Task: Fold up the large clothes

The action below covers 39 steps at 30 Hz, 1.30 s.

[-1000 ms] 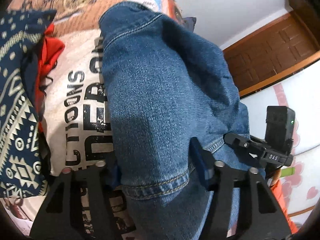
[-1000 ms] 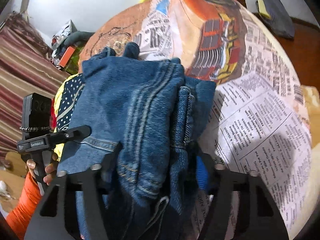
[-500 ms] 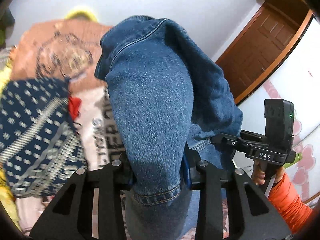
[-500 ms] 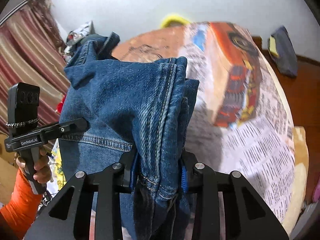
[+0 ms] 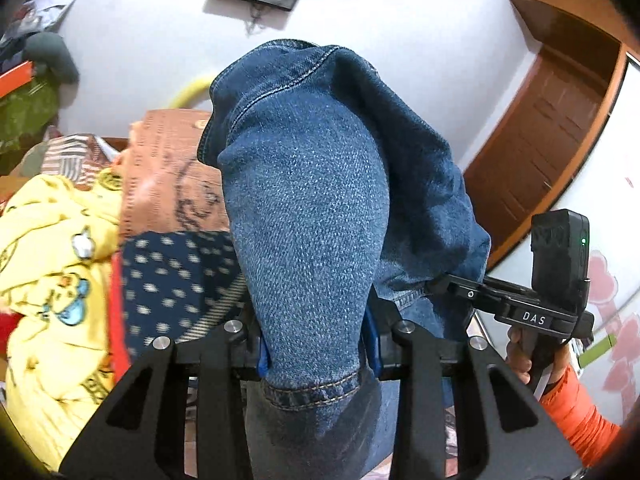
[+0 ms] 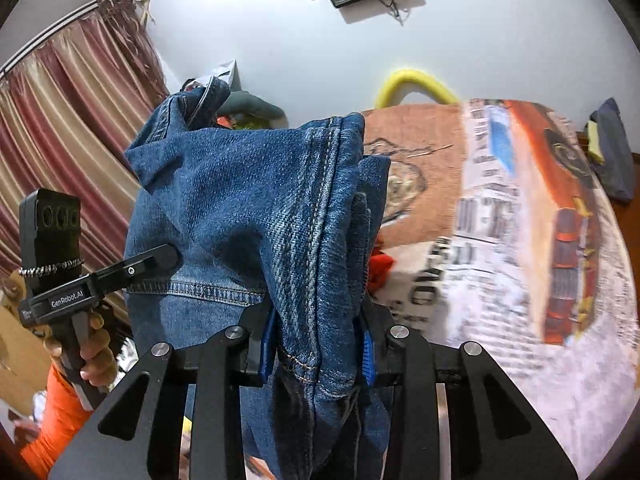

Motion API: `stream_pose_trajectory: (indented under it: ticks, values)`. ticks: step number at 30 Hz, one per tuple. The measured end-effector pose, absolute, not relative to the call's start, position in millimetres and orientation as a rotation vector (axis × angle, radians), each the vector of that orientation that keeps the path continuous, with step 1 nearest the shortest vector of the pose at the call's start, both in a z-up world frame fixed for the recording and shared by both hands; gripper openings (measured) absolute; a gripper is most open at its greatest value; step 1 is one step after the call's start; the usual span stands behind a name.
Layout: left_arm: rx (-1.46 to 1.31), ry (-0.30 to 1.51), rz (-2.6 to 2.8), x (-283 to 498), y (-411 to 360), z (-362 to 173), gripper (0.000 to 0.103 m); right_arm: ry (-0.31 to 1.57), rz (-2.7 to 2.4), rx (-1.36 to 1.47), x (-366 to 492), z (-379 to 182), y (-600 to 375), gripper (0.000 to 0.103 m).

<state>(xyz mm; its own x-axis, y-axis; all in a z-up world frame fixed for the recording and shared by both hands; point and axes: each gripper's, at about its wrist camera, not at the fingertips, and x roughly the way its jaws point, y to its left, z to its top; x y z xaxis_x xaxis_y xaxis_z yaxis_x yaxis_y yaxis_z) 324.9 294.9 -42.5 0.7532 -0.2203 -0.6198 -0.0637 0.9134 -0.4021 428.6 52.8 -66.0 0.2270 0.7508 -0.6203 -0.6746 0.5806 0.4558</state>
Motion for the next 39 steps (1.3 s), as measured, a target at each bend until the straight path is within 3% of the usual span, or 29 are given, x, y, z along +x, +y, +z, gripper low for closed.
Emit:
stream_pose_trajectory:
  ticks: [6,12,15,17,20,34,36,39]
  values:
    - [-0.458,0.756,-0.013,332.5,344.4,-75.3,0.035,0.989,0.991,0.131,447.0,-97.8,107.5,0.030]
    - [-0.538,0.858,0.064,358.9,393.9,-143.3,0.035,1.113,0.945,0.135,475.7,-157.5,157.8,0.030]
    - [-0.606,0.867,0.104,366.4,414.0,-176.0,0.039,1.135,0.894,0.127,485.8,-187.4,171.2,0.031]
    - [-0.589,0.849,0.127,369.5,419.2,-185.9,0.048,1.125,0.869,0.127,491.6,-196.9,174.9,0.036]
    - [-0.513,0.856,0.158,373.1,414.8,-192.8,0.065,1.128,0.848,0.098,499.6,-203.5,174.5,0.044]
    - [-0.274,0.897,0.193,339.9,367.9,-155.3,0.066,0.957,0.858,-0.008,469.5,-135.9,162.8,0.051]
    - [-0.260,0.914,0.195,336.4,367.1,-162.2,0.069,0.961,0.859,-0.072,463.7,-140.0,179.0,0.055]
    - [-0.242,0.920,0.225,326.9,367.3,-169.1,0.082,0.987,0.849,-0.191,457.0,-160.5,196.6,0.058]
